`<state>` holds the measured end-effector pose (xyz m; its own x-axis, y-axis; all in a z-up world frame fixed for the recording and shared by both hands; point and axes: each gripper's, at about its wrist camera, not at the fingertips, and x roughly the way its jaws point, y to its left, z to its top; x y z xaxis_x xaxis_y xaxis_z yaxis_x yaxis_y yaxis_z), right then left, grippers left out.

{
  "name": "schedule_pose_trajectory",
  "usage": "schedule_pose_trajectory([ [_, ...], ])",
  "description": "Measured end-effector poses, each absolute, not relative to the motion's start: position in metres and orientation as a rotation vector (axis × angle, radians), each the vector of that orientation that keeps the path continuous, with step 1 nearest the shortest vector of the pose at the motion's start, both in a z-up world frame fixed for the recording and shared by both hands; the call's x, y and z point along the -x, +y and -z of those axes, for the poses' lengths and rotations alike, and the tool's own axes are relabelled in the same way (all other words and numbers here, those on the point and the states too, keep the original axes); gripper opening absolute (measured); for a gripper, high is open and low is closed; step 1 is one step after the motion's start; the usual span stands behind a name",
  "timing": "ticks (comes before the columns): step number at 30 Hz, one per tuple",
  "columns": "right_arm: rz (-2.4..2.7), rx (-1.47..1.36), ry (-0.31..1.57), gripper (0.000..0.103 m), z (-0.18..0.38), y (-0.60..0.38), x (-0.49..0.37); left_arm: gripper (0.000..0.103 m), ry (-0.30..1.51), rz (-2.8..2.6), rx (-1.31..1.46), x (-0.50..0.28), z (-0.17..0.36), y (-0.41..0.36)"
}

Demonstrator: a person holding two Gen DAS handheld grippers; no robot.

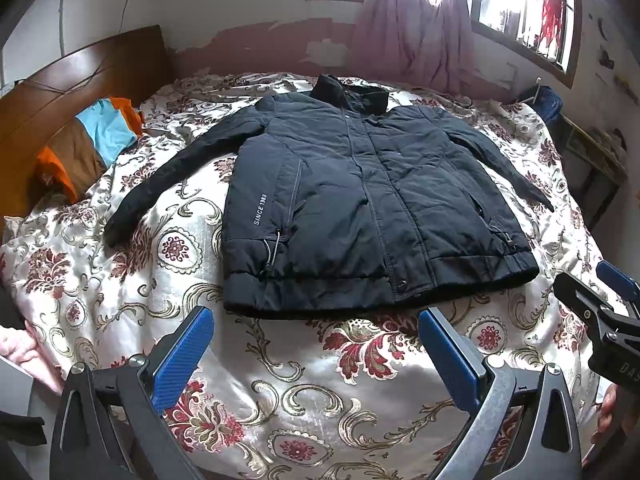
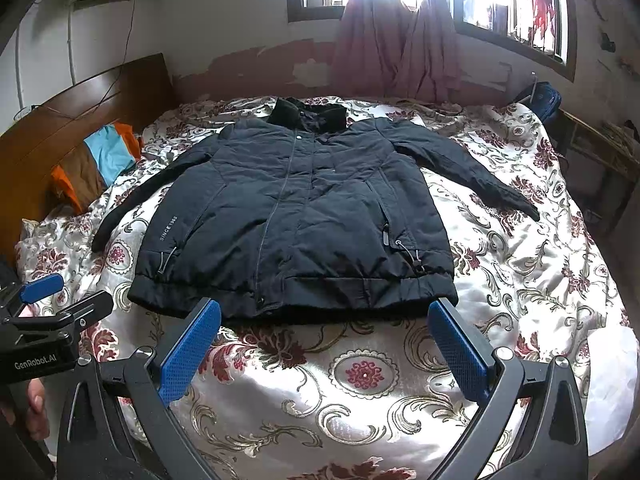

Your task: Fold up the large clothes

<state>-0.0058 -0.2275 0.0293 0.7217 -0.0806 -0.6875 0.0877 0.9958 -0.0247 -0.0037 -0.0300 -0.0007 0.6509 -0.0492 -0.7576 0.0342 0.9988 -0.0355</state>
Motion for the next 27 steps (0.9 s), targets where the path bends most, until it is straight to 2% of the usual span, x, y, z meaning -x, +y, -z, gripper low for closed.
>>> schedule_pose_trajectory([
  [20, 0.093, -0.007, 0.792, 0.102, -0.019, -0.235, -0.003, 0.103, 0.881, 0.044, 0.015, -0.007, 0.013, -0.027],
  [27, 0.14, -0.039, 0.877, 0.102, -0.012, -0.238, -0.018, 0.103, 0.962, 0.034, 0.008, -0.021, 0.02, -0.026],
])
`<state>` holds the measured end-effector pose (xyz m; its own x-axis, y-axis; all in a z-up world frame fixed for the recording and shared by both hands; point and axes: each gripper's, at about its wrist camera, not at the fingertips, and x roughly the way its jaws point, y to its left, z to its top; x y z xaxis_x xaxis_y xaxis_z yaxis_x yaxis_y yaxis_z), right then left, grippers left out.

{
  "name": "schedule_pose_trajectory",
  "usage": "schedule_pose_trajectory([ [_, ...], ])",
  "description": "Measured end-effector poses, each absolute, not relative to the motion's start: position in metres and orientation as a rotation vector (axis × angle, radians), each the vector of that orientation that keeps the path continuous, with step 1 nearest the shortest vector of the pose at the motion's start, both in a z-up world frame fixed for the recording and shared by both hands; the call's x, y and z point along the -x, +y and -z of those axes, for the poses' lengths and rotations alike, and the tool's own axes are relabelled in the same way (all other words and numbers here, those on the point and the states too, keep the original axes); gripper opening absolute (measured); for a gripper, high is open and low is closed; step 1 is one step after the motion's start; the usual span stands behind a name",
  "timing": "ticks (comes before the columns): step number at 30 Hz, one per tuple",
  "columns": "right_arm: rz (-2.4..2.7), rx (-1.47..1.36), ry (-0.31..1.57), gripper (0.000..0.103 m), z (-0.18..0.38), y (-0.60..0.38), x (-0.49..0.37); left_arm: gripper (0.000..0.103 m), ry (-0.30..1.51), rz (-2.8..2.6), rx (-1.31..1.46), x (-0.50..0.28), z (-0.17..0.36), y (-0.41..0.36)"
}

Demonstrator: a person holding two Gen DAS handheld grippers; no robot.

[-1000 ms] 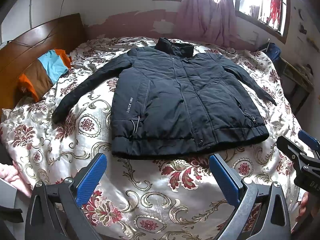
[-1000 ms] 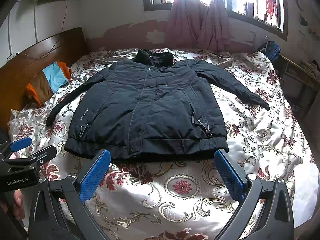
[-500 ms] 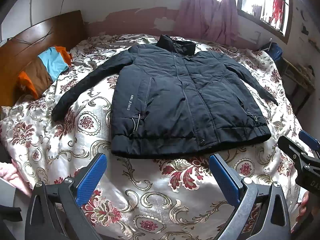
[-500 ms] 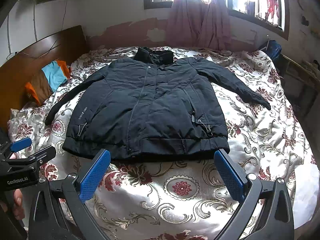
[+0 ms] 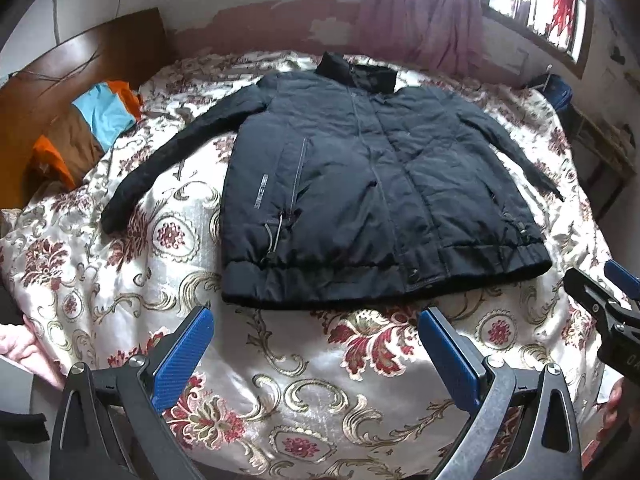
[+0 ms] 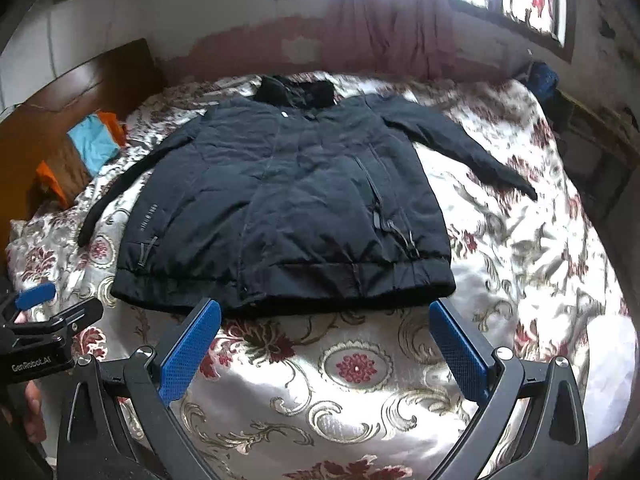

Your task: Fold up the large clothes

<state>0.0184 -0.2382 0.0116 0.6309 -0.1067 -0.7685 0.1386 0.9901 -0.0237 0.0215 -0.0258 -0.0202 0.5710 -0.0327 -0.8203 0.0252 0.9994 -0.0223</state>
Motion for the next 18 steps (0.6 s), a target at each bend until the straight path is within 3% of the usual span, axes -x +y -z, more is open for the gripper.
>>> schedule_pose_trajectory([
  [8, 0.23, -0.101, 0.993, 0.102, -0.001, -0.266, -0.036, 0.103, 1.215, 0.0, 0.033, -0.05, 0.055, -0.015],
  [18, 0.324, -0.21, 0.976, 0.102, 0.009, -0.348, -0.094, 0.103, 1.238, -0.022, -0.05, -0.112, 0.052, -0.039],
])
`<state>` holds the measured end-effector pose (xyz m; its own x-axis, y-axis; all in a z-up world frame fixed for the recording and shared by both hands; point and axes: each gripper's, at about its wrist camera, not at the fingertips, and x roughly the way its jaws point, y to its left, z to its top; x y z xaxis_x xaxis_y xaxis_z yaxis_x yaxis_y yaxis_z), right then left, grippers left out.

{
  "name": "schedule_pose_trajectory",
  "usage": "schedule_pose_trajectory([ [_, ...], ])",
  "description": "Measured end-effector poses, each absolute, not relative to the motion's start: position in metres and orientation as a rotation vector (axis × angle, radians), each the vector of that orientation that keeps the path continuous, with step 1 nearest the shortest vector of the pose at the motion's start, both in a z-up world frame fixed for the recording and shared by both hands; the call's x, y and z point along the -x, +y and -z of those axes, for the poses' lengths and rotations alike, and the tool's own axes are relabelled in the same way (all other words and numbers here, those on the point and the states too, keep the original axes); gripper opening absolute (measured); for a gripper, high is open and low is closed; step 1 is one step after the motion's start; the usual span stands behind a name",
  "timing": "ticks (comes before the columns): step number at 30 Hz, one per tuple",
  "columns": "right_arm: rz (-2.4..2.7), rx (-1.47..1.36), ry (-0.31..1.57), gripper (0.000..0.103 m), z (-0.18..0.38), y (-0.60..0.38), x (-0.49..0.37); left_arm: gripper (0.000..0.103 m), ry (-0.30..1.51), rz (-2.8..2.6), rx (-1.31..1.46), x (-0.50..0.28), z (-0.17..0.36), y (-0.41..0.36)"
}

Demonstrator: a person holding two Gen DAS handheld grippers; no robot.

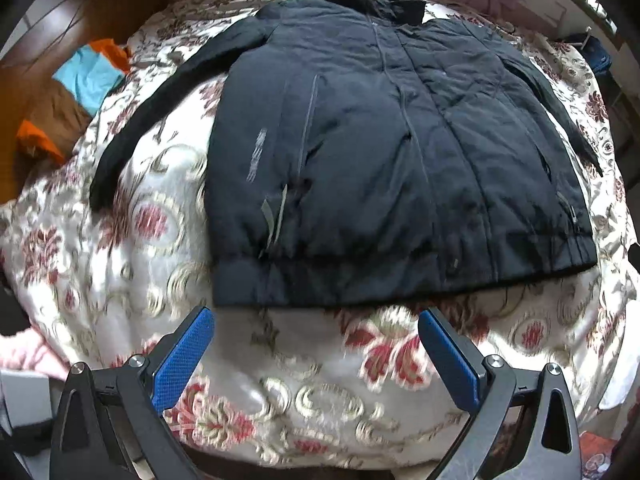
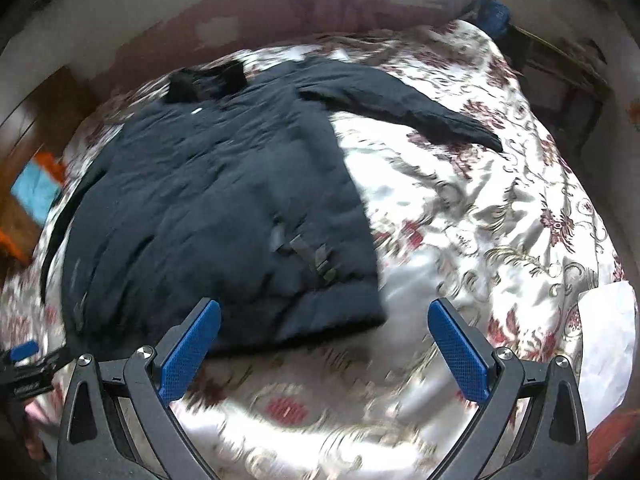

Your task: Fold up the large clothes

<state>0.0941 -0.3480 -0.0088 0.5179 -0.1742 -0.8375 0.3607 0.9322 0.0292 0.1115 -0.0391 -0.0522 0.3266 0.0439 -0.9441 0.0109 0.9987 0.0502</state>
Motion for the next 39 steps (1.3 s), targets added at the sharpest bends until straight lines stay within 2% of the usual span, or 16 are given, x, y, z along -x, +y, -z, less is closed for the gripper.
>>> schedule_pose_trajectory([
  [9, 0.43, -0.4, 0.898, 0.102, 0.035, -0.473, -0.16, 0.103, 1.172, -0.039, -0.01, -0.205, 0.051, -0.114],
  [17, 0.417, -0.53, 0.911, 0.102, 0.084, -0.588, -0.243, 0.103, 1.084, 0.045, -0.002, -0.314, 0.052, -0.22],
  [21, 0.419, -0.668, 0.924, 0.102, 0.112, -0.636, -0.285, 0.103, 1.053, 0.085, -0.017, -0.366, 0.06, -0.265],
  [31, 0.404, -1.108, 0.774, 0.102, 0.162, -0.703, -0.348, 0.103, 1.072, 0.082, 0.1, -0.472, 0.092, -0.327],
  [33, 0.423, -1.226, 0.749, 0.096, 0.177, -0.711, -0.352, 0.103, 1.097, 0.074, 0.098, -0.487, 0.101, -0.334],
  [35, 0.448, -1.294, 0.736, 0.077, 0.186, -0.717, -0.356, 0.103, 1.128, 0.07, 0.09, -0.496, 0.111, -0.339],
  [36, 0.456, -1.323, 0.732, 0.07, 0.191, -0.72, -0.359, 0.103, 1.143, 0.073, 0.085, -0.5, 0.117, -0.341],
  [37, 0.455, -1.352, 0.725, 0.054, 0.196, -0.721, -0.362, 0.103, 1.146, 0.077, 0.084, -0.502, 0.12, -0.343],
  [38, 0.462, -1.365, 0.722, 0.03, 0.198, -0.722, -0.364, 0.103, 1.144, 0.082, 0.085, -0.502, 0.122, -0.343],
  [39, 0.486, -1.367, 0.728, 0.023, 0.199, -0.723, -0.366, 0.103, 1.144, 0.088, 0.086, -0.502, 0.125, -0.343],
])
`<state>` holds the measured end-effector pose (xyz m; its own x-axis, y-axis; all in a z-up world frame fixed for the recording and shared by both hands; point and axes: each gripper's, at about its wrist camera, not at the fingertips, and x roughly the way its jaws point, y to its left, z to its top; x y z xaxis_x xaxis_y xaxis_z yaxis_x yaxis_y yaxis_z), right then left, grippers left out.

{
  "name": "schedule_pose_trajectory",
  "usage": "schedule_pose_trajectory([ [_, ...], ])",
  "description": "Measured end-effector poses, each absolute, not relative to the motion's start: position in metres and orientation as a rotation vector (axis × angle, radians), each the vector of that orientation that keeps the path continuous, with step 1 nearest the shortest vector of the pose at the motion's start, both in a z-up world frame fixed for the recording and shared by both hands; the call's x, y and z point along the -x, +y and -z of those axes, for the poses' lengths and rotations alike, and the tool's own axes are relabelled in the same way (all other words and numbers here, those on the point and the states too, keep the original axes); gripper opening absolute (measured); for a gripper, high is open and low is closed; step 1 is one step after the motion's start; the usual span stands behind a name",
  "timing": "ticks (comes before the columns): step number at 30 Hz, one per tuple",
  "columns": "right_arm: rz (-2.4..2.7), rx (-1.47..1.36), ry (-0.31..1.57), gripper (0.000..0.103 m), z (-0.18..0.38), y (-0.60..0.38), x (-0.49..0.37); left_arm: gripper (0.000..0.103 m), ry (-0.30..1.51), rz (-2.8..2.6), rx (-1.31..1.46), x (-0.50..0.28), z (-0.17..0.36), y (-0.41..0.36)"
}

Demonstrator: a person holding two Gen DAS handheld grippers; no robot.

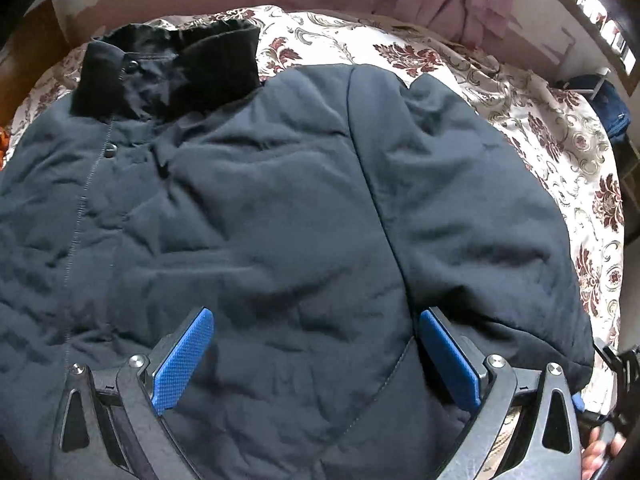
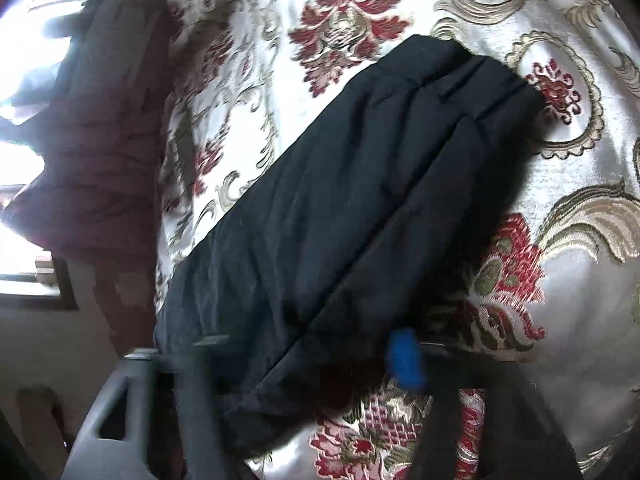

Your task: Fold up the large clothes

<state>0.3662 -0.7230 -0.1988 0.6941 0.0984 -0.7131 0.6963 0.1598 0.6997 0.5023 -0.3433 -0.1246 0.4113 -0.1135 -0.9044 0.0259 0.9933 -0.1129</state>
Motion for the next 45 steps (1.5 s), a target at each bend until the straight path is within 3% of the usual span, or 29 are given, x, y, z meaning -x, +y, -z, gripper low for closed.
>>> schedule_pose_trajectory([
  [4, 0.511, -1.335, 0.685, 0.01, 0.18, -0.719, -0.372, 0.103, 1.194, 0.127, 0.13, -0.508, 0.131, -0.337],
  [7, 0.515, -1.179, 0.638, 0.008, 0.137, -0.713, -0.381, 0.103, 1.243, 0.128, 0.133, -0.512, 0.127, -0.327],
  [12, 0.445, -0.822, 0.547, 0.008, 0.039, -0.675, -0.414, 0.102, 1.156, 0.113, 0.133, -0.497, 0.099, -0.292],
  [17, 0.264, -0.414, 0.482, 0.008, -0.053, -0.579, -0.438, 0.102, 1.091, 0.113, 0.213, -0.478, 0.071, -0.223],
  [22, 0.09, -0.072, 0.495, 0.008, -0.093, -0.456, -0.466, 0.102, 1.041, 0.083, 0.267, -0.457, 0.049, -0.14],
  [27, -0.045, 0.16, 0.616, 0.008, -0.067, -0.332, -0.479, 0.102, 1.01, 0.057, 0.292, -0.436, 0.031, -0.056],
  [33, -0.111, 0.441, 0.832, 0.008, 0.024, -0.22, -0.467, 0.102, 0.973, 0.038, 0.277, -0.416, 0.024, 0.02],
  [36, -0.159, 0.525, 0.982, 0.013, 0.077, -0.191, -0.454, 0.102, 0.979, 0.047, 0.296, -0.408, 0.032, 0.048],
  [37, -0.173, 0.519, 1.02, 0.022, 0.089, -0.186, -0.448, 0.102, 0.984, 0.054, 0.309, -0.405, 0.038, 0.057],
  [38, -0.179, 0.513, 1.04, 0.041, 0.097, -0.185, -0.443, 0.102, 0.988, 0.06, 0.32, -0.402, 0.042, 0.062],
  [40, -0.187, 0.49, 1.082, 0.062, 0.11, -0.182, -0.433, 0.102, 1.004, 0.088, 0.359, -0.399, 0.054, 0.07],
  [45, -0.168, 0.355, 1.13, 0.062, 0.11, -0.193, -0.403, 0.102, 1.053, 0.197, 0.457, -0.399, 0.079, 0.071],
])
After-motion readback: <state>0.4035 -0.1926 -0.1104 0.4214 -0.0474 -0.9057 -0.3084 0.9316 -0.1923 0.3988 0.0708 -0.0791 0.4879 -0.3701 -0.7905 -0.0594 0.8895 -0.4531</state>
